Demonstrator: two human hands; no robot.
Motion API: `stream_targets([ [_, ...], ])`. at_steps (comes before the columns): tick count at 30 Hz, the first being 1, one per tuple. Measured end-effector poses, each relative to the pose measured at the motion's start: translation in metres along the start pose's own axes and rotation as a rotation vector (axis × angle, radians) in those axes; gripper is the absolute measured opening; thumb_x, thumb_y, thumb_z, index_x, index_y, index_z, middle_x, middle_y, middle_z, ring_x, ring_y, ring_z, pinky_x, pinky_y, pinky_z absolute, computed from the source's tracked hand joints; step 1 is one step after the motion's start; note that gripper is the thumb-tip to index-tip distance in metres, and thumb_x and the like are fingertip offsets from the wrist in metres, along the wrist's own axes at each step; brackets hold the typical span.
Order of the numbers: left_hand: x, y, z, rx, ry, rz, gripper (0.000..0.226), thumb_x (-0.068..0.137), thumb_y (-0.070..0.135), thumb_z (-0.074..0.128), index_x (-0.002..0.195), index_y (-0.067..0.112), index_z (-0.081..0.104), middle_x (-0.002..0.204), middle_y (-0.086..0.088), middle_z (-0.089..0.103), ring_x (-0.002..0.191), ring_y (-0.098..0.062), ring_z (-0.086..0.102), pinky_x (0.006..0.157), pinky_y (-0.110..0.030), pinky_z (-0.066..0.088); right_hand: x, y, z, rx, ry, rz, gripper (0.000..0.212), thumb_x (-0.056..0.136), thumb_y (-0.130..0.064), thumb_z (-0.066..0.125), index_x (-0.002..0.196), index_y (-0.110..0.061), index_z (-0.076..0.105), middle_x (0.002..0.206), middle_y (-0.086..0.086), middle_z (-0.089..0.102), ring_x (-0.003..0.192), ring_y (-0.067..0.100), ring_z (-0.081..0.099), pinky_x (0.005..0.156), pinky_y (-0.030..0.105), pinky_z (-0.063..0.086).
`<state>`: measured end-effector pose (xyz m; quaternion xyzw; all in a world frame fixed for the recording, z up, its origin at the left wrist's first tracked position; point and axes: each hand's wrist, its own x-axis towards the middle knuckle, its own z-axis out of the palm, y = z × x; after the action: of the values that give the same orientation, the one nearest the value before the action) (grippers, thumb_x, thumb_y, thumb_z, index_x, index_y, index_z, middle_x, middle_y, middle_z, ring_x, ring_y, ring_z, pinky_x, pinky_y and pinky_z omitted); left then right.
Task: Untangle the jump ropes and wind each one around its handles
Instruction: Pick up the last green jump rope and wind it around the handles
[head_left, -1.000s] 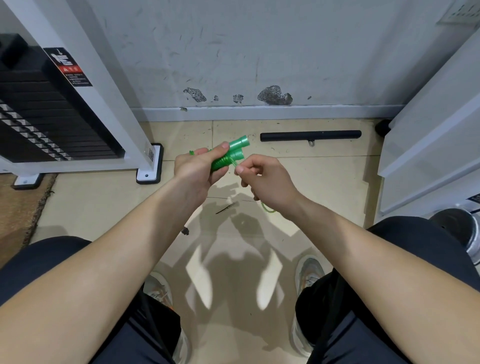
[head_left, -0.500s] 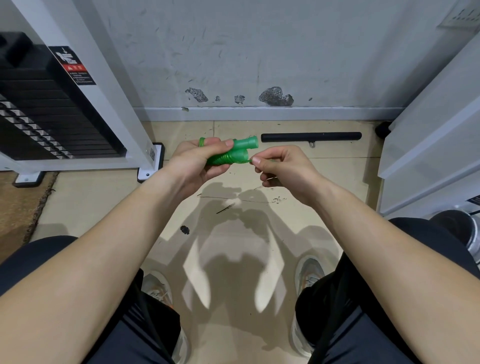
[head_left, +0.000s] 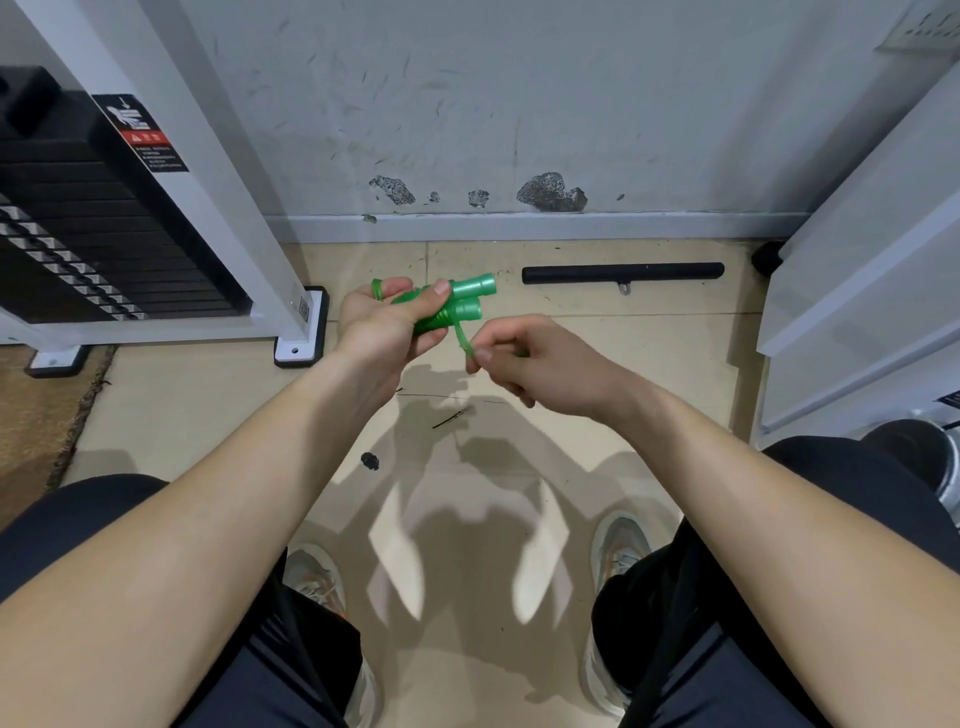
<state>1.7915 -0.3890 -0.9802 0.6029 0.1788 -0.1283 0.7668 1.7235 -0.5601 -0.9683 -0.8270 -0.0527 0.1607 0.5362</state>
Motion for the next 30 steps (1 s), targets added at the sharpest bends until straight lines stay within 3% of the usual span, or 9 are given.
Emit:
stream_targets([
  [2, -0.002, -0.005, 0.003, 0.036, 0.009, 0.02, 0.042, 0.079, 0.012, 0.084, 0.105, 0.009, 0.052, 0.118, -0.014, 0.06, 0.078, -0.021, 0.072, 0.062, -0.024, 0.057, -0.001, -0.004, 0.003, 0.071, -0.007, -0.033, 0.023, 0.104, -0.011, 0.049, 0.086, -0.011, 0.063, 0.057, -0.004, 0.04, 0.057, 0.016, 0.039, 0.051, 0.027, 0.039],
  [6, 0.001, -0.003, 0.003, 0.003, 0.014, 0.019, 0.036, 0.082, 0.011, 0.081, 0.103, 0.011, 0.052, 0.119, -0.012, 0.06, 0.081, -0.018, 0.071, 0.065, -0.024, 0.059, -0.002, -0.007, -0.011, 0.257, 0.05, -0.067, 0.025, 0.105, -0.008, 0.043, 0.084, -0.011, 0.056, 0.069, 0.008, 0.039, 0.052, 0.011, 0.036, 0.052, 0.024, 0.039],
  [10, 0.006, 0.002, -0.001, -0.068, -0.024, -0.01, 0.034, 0.081, 0.011, 0.081, 0.098, 0.012, 0.051, 0.125, -0.013, 0.062, 0.081, -0.017, 0.073, 0.067, -0.026, 0.059, -0.001, -0.005, -0.017, 0.322, 0.07, 0.04, 0.03, 0.103, -0.011, 0.041, 0.075, -0.016, 0.051, 0.061, -0.007, 0.027, 0.053, 0.011, 0.022, 0.052, 0.024, 0.027],
  [12, 0.005, 0.005, -0.001, -0.12, -0.067, -0.028, 0.033, 0.082, 0.011, 0.081, 0.099, 0.01, 0.053, 0.115, -0.009, 0.066, 0.08, -0.017, 0.073, 0.066, -0.026, 0.058, 0.001, -0.004, -0.016, 0.326, 0.115, 0.1, 0.031, 0.099, -0.01, 0.039, 0.07, -0.018, 0.045, 0.059, -0.009, 0.024, 0.054, 0.014, 0.018, 0.051, 0.025, 0.023],
  [15, -0.001, 0.01, 0.0, -0.196, -0.17, -0.074, 0.034, 0.086, 0.012, 0.077, 0.111, 0.007, 0.055, 0.093, -0.002, 0.071, 0.079, -0.02, 0.073, 0.066, -0.024, 0.058, 0.003, -0.002, -0.018, 0.332, 0.209, 0.159, 0.03, 0.095, -0.013, 0.037, 0.066, -0.019, 0.04, 0.059, -0.007, 0.025, 0.054, 0.015, 0.019, 0.052, 0.027, 0.026],
  [18, -0.009, 0.017, -0.001, -0.203, -0.281, -0.086, 0.028, 0.086, 0.012, 0.073, 0.109, 0.01, 0.058, 0.097, -0.007, 0.07, 0.077, -0.02, 0.071, 0.065, -0.024, 0.058, 0.003, 0.0, -0.02, 0.335, 0.258, 0.178, 0.031, 0.092, -0.015, 0.039, 0.062, -0.021, 0.036, 0.06, -0.005, 0.023, 0.053, 0.015, 0.02, 0.052, 0.027, 0.027],
  [21, -0.013, 0.018, 0.001, -0.192, -0.347, -0.08, 0.028, 0.082, 0.012, 0.072, 0.106, 0.012, 0.057, 0.095, -0.008, 0.07, 0.076, -0.018, 0.07, 0.063, -0.024, 0.058, 0.005, 0.004, -0.018, 0.265, 0.202, 0.158, 0.031, 0.09, -0.023, 0.046, 0.061, -0.023, 0.035, 0.059, -0.008, 0.024, 0.051, 0.013, 0.022, 0.05, 0.025, 0.029],
  [24, -0.018, 0.014, 0.001, -0.185, -0.464, -0.109, 0.021, 0.087, 0.012, 0.066, 0.106, 0.013, 0.057, 0.091, -0.003, 0.071, 0.075, -0.015, 0.068, 0.063, -0.023, 0.057, 0.005, 0.004, -0.013, 0.209, 0.123, 0.154, 0.037, 0.102, -0.027, 0.049, 0.067, -0.021, 0.039, 0.053, -0.015, 0.03, 0.047, 0.009, 0.027, 0.05, 0.024, 0.032],
  [30, -0.022, 0.013, -0.002, -0.127, -0.713, -0.164, 0.029, 0.083, 0.016, 0.069, 0.111, 0.014, 0.059, 0.085, 0.0, 0.071, 0.073, -0.012, 0.069, 0.067, -0.021, 0.058, 0.003, 0.003, -0.015, 0.202, 0.098, 0.068, 0.034, 0.104, -0.021, 0.051, 0.07, -0.021, 0.049, 0.056, -0.019, 0.04, 0.049, 0.005, 0.033, 0.052, 0.023, 0.036],
])
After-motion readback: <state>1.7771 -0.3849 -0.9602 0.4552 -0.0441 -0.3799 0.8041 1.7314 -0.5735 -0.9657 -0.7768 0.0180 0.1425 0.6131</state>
